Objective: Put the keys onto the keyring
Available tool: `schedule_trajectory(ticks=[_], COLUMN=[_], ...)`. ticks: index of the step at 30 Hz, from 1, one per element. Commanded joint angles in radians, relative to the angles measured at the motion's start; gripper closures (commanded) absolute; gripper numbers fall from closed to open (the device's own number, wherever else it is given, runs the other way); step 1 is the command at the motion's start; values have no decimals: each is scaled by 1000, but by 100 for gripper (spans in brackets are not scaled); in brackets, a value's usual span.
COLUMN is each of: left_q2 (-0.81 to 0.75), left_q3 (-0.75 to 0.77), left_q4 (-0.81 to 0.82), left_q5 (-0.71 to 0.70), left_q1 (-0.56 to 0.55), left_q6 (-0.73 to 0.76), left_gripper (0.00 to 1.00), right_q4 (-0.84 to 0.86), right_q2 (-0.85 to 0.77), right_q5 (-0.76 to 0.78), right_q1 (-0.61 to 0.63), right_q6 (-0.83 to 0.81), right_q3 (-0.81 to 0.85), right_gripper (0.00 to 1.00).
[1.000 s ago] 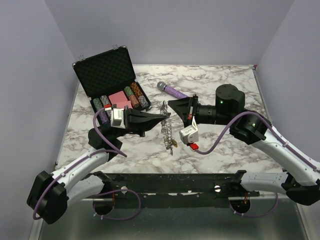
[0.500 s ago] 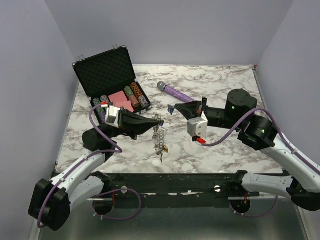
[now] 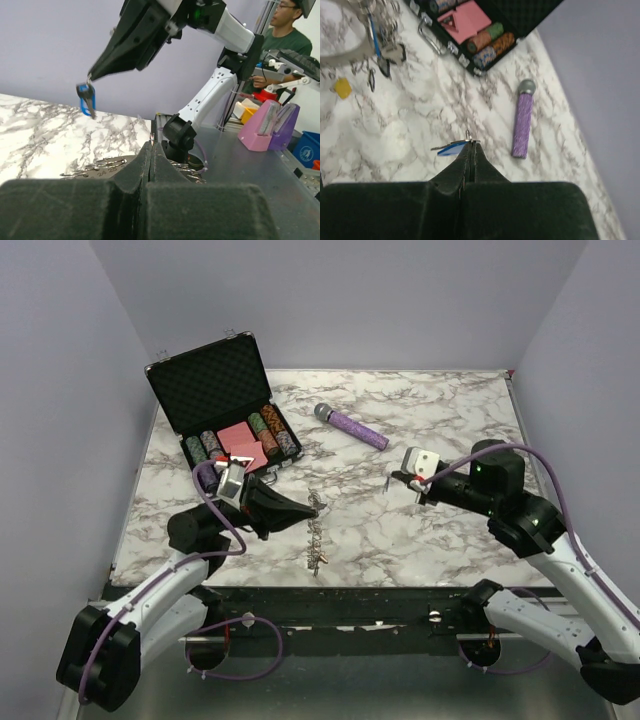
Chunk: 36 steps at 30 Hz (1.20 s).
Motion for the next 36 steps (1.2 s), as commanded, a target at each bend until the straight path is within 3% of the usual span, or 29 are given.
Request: schedule_trajectory(ticks=[1, 6, 16, 26, 36], left_q2=[-80, -146, -328, -423, -503], left_q3=[-29, -54, -104, -101, -116], left_q4=[158, 110, -97, -166, -226], left_q5=[-5, -13, -24, -13, -15], left_q1=[-1, -14, -35, -40, -41], left_q6=[75, 112, 238, 267, 312], left_gripper=[100, 100, 100, 100, 100], right_q4=[-139, -256, -537, -531, -384], right_q2=[-81, -122, -105, -16, 168], right_q5=[19, 38, 225, 308, 204], right_q1=[-65, -89, -117, -174, -224], right_q6=[43, -33, -153, -205, -156], right_q3=[-126, -209, -247, -362, -339], right_gripper=[100, 100, 100, 100, 100])
